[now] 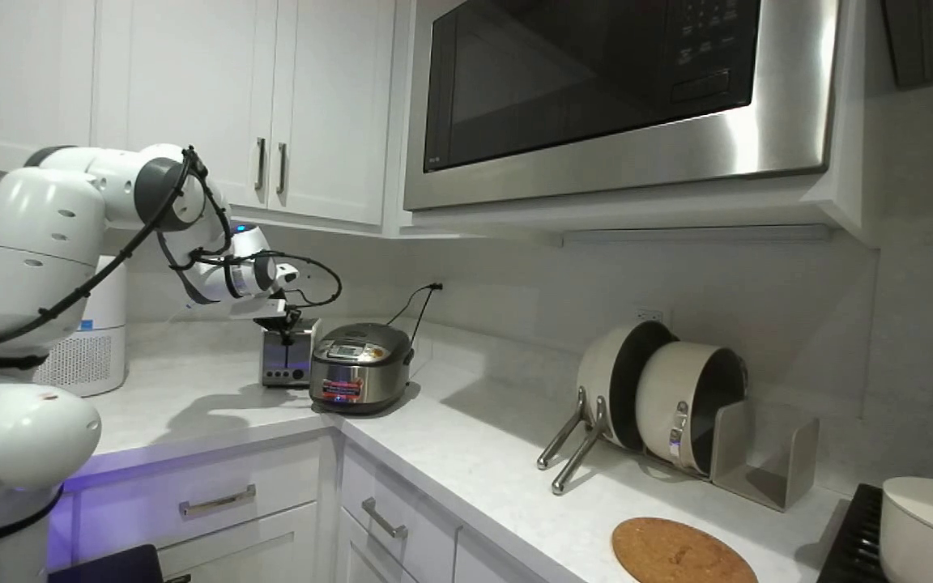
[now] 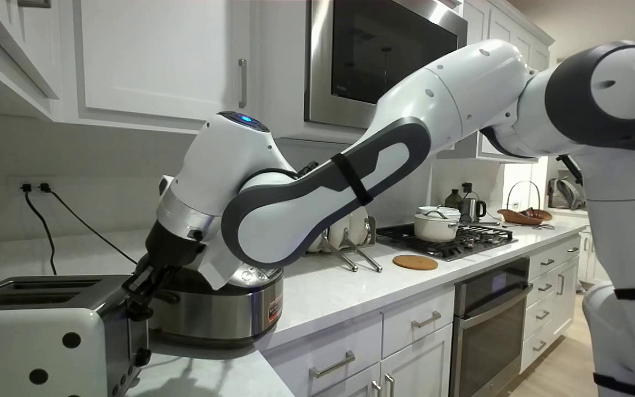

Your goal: Push the lever on the toaster downwards

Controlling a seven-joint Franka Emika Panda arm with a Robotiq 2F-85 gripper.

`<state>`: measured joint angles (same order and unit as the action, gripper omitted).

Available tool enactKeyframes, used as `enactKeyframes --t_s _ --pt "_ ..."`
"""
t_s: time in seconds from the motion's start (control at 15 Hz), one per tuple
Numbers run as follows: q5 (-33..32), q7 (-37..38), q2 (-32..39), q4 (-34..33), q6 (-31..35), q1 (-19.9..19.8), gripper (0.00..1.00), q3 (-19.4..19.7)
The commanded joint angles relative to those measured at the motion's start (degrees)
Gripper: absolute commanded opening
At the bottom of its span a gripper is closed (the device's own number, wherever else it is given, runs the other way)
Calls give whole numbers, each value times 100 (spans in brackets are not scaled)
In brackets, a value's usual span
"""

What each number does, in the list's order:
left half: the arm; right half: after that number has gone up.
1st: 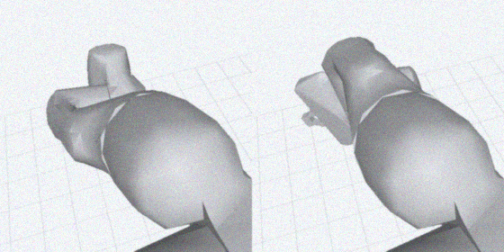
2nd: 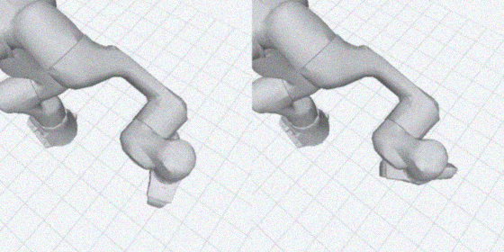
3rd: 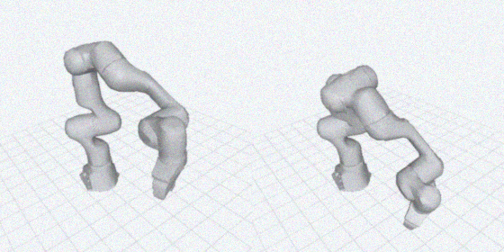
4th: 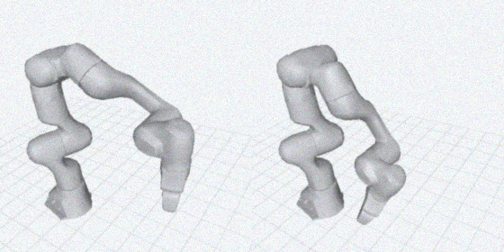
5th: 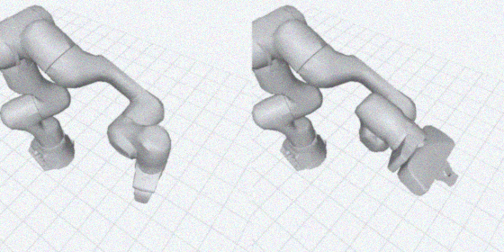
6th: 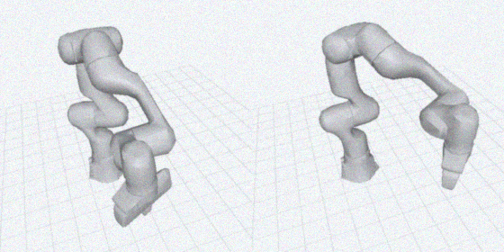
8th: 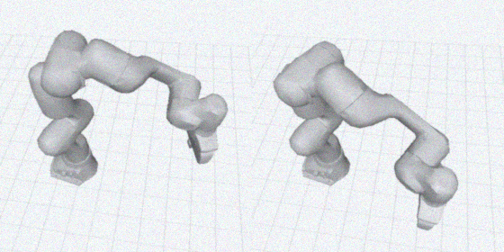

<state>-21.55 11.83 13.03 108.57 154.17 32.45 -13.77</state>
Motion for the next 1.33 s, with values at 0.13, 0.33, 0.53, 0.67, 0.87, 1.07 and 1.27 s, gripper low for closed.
enactKeyframes --t_s 0.13,0.33,0.53,0.67,0.87,1.07,1.27 --pt "-114 221 122 -231 -235 -6 0 -20" --pt "-108 216 162 -235 -273 -7 0 -18" --pt "-102 215 239 -244 -324 -3 0 -8" --pt "-99 220 307 -256 -356 9 0 4" --pt "-29 188 421 -261 -379 10 0 2" --pt "46 150 542 -270 -408 12 0 0" --pt "81 136 646 -277 -436 23 0 12"
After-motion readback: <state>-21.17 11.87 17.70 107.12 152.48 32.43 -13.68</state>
